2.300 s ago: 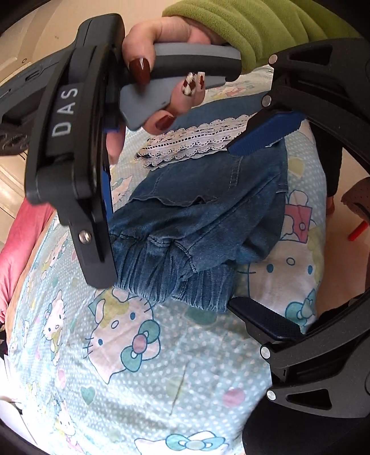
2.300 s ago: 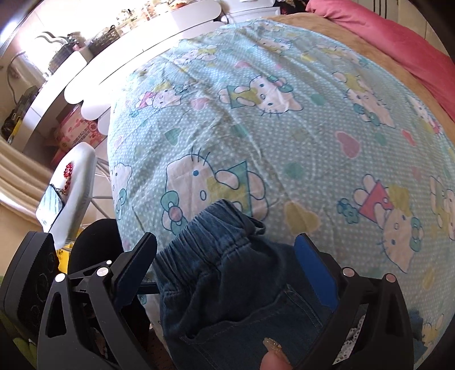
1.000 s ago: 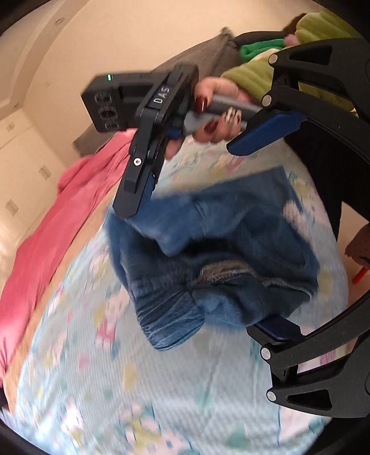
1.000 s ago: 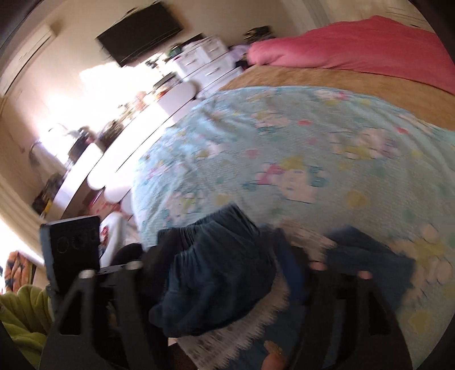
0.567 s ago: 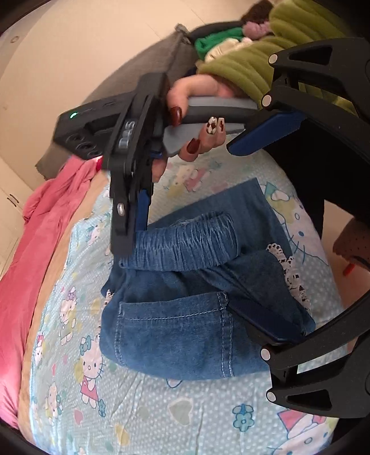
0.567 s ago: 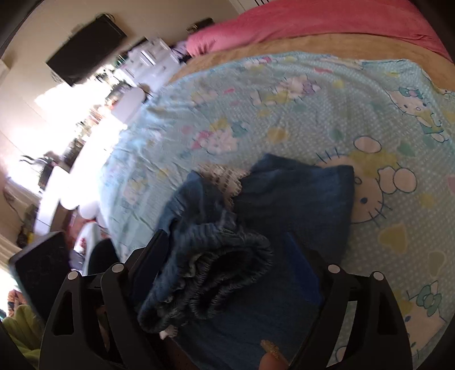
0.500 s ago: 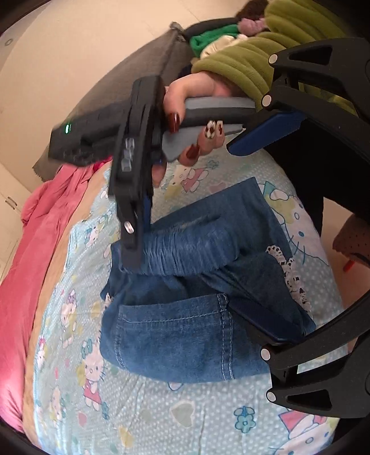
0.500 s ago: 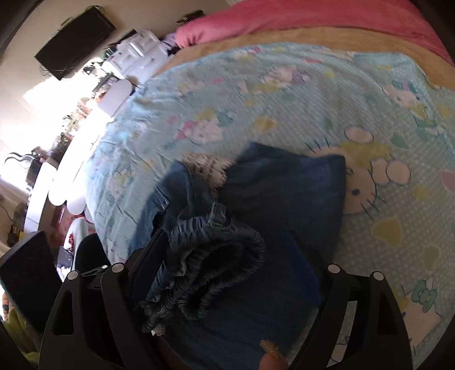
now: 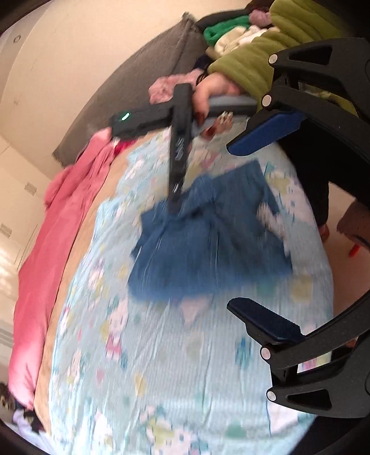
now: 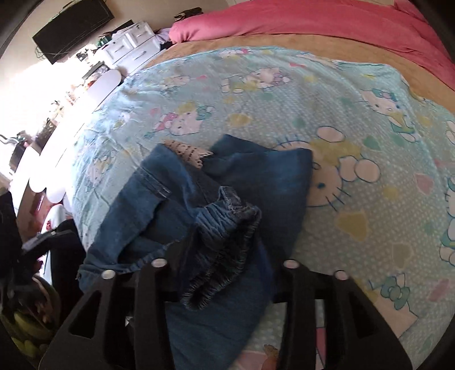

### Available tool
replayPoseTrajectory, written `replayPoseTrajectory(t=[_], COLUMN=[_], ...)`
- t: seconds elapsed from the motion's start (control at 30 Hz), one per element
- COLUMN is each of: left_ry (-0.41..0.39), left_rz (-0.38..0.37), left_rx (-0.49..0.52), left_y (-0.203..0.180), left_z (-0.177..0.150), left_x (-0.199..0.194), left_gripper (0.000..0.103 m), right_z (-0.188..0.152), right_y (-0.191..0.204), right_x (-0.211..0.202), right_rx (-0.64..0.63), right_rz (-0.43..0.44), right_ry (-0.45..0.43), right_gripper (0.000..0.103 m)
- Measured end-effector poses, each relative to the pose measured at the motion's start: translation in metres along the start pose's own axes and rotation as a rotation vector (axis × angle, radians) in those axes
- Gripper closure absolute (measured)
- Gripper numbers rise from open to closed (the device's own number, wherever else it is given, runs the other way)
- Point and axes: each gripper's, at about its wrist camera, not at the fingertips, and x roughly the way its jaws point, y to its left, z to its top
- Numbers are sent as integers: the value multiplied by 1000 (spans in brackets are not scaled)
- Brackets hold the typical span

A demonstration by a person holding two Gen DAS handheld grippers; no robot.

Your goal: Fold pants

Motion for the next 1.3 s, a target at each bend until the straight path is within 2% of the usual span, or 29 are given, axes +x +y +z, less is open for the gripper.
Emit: replayPoseTrajectory(t=[0.03,0.1,0.23,0.3,0.4,0.43,0.47,0.53,0.57,0.63,0.7,0.87,0.9,0.93,0.97,1.0,1.07,1.13,1.23,1.3], left_ry=[-2,-10,-23,-7,8,19,28,59,89,143,172,248,253,255,257,257,251,245,228,210], left_rz=[27,85,131,154,141,141,134,107,84,61,62,120,127,137,140,140,144,142,149,158], left_rx=[-7,-32,-63,-59,-27,-9,12,55,65,61,79,87,83,80,78,78,92,102,113,129], left_y=[6,20,39,43,39,34,29,18,14,9,4,10,12,15,16,16,16,14,11,9], left_z=[1,6,21,30,48,53,58,67,72,79,83,87,87,86,86,86,84,83,81,77], left_x=[-3,-9,-17,-14,-5,-2,3,18,29,50,67,106,111,117,120,122,123,124,128,125], left_gripper=[9,10,10,10,10,14,24,39,45,52,52,52,52,52,52,52,52,52,48,47], right_z=[-2,-9,-31,-46,-68,-73,-81,-85,-89,-92,-90,-84,-83,-82,-79,-81,-95,-106,-113,-118], right_y=[-1,1,20,39,79,92,109,130,140,158,168,178,177,174,168,166,166,163,150,146], right_x=[-6,-27,-64,-78,-87,-86,-84,-74,-69,-52,-37,-3,8,15,19,16,-5,-11,9,16], right_rx=[2,-23,-127,-217,-367,-419,-490,-573,-622,-722,-777,-870,-889,-880,-819,-788,-820,-820,-748,-697], right_rz=[-11,-33,-75,-65,-35,-24,-13,-9,-16,-34,-52,-90,-117,-90,-18,13,56,27,1,18], right_ry=[-21,-85,-168,-194,-200,-195,-183,-162,-151,-118,-96,-76,-60,-18,38,63,68,67,93,71], right_gripper=[44,44,44,44,44,44,44,48,49,60,62,62,78,99,99,100,100,100,100,96])
